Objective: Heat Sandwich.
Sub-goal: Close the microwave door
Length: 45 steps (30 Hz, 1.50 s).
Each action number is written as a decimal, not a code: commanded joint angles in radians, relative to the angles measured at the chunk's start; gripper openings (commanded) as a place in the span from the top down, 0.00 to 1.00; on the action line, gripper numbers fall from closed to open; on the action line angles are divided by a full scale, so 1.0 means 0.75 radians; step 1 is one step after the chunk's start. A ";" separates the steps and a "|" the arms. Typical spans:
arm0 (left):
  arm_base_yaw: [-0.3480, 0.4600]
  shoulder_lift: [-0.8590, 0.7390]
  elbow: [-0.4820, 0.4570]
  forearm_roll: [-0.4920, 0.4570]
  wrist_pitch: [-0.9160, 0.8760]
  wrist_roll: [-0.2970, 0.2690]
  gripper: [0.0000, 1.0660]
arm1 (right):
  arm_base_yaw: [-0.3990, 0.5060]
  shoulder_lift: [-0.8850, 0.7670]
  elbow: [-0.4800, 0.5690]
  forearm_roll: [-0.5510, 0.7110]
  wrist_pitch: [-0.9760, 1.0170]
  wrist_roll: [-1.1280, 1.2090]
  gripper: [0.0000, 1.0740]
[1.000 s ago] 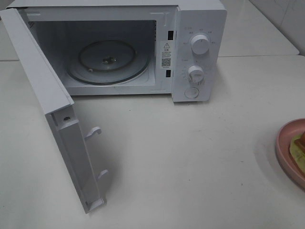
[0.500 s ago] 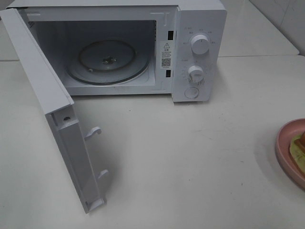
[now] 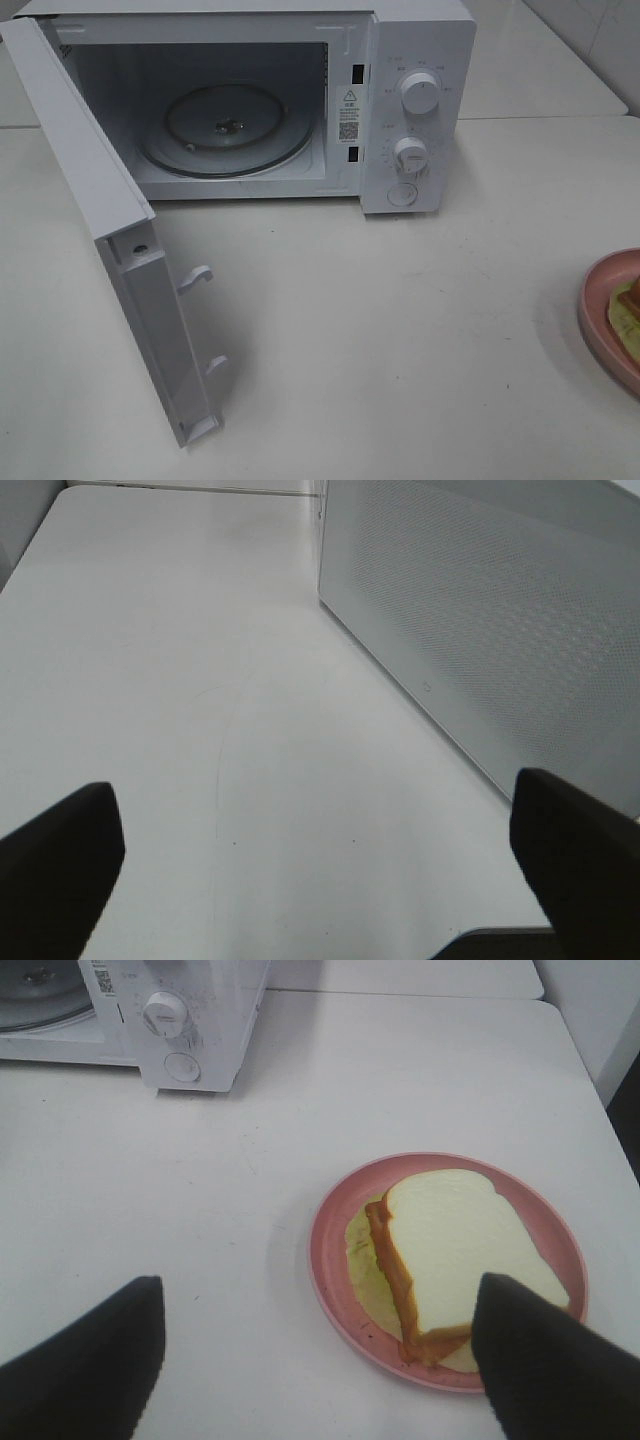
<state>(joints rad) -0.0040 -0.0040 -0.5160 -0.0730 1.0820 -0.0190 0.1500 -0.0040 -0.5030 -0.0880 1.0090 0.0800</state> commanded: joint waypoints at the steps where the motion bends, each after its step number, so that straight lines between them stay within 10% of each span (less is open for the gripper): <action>1: 0.005 -0.008 0.001 -0.008 -0.013 0.000 0.08 | -0.013 -0.036 0.005 0.007 -0.019 -0.012 0.29; 45: 0.005 -0.008 0.001 -0.049 -0.015 -0.001 0.08 | -0.013 -0.036 0.005 0.007 -0.019 -0.011 0.30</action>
<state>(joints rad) -0.0040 -0.0040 -0.5160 -0.0910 1.0820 -0.0190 0.1440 -0.0040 -0.4990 -0.0810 1.0090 0.0790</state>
